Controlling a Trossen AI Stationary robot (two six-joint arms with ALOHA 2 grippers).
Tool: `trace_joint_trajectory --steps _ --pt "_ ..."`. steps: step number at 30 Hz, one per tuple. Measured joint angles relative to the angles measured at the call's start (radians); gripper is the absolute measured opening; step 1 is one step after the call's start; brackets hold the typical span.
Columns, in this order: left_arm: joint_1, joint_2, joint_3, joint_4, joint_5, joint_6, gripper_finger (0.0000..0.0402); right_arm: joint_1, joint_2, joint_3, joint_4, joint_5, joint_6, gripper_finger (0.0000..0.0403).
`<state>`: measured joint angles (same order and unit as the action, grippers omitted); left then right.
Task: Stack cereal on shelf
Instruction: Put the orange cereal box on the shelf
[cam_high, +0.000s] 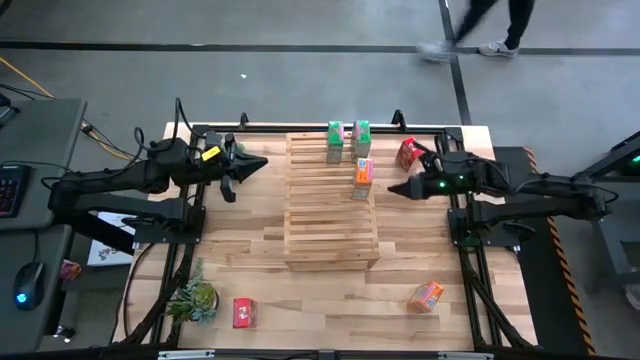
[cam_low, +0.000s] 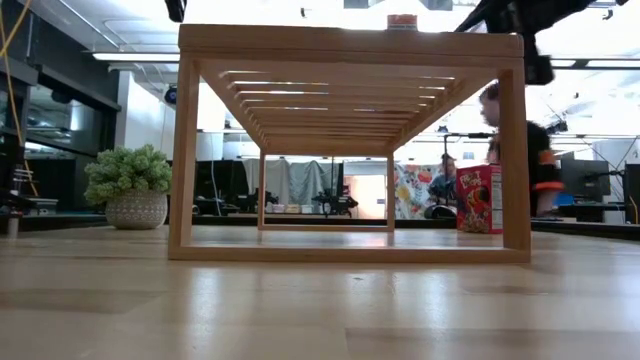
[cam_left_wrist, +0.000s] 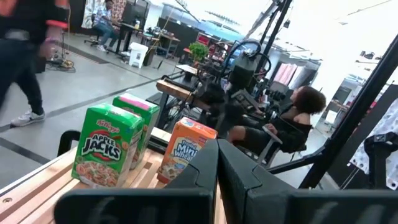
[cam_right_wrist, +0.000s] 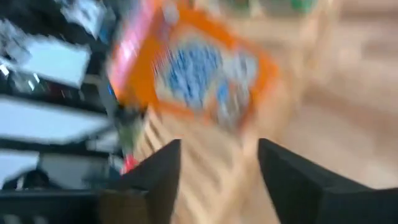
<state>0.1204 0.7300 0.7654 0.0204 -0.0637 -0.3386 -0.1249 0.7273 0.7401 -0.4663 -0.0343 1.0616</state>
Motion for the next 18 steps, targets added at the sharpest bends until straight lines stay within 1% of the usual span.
trace_joint_trajectory --steps 3,5,7,9,11,13,15,18 --pt "0.000 0.000 0.000 -0.001 0.000 0.000 0.0000 0.000 0.000 0.052 -0.194 -0.122 0.063 0.0251" --pt "0.000 0.000 0.000 0.000 0.000 0.000 0.0000 0.006 0.000 0.095 -0.337 -0.197 0.126 0.0264" --pt "0.000 0.000 0.000 -0.001 0.000 0.001 0.0000 0.040 -0.001 0.136 -0.478 -0.233 0.222 0.0268" --pt "0.000 0.000 0.000 -0.001 0.000 0.000 0.0000 0.116 0.000 0.169 -0.576 -0.236 0.341 0.0268" --pt "0.000 0.000 0.000 -0.001 0.000 0.000 0.0000 0.220 0.002 0.195 -0.609 -0.224 0.486 0.0268" --pt "0.000 0.000 0.000 -0.001 0.000 0.000 0.0000 0.343 0.017 0.218 -0.614 -0.175 0.625 0.0268" --pt "0.000 0.000 0.000 -0.001 0.000 0.000 0.0000 0.472 0.051 0.242 -0.613 -0.101 0.757 0.0268" --pt "0.000 0.000 0.000 -0.001 0.000 0.000 0.0000 0.662 0.136 0.278 -0.615 -0.034 0.933 0.0268"
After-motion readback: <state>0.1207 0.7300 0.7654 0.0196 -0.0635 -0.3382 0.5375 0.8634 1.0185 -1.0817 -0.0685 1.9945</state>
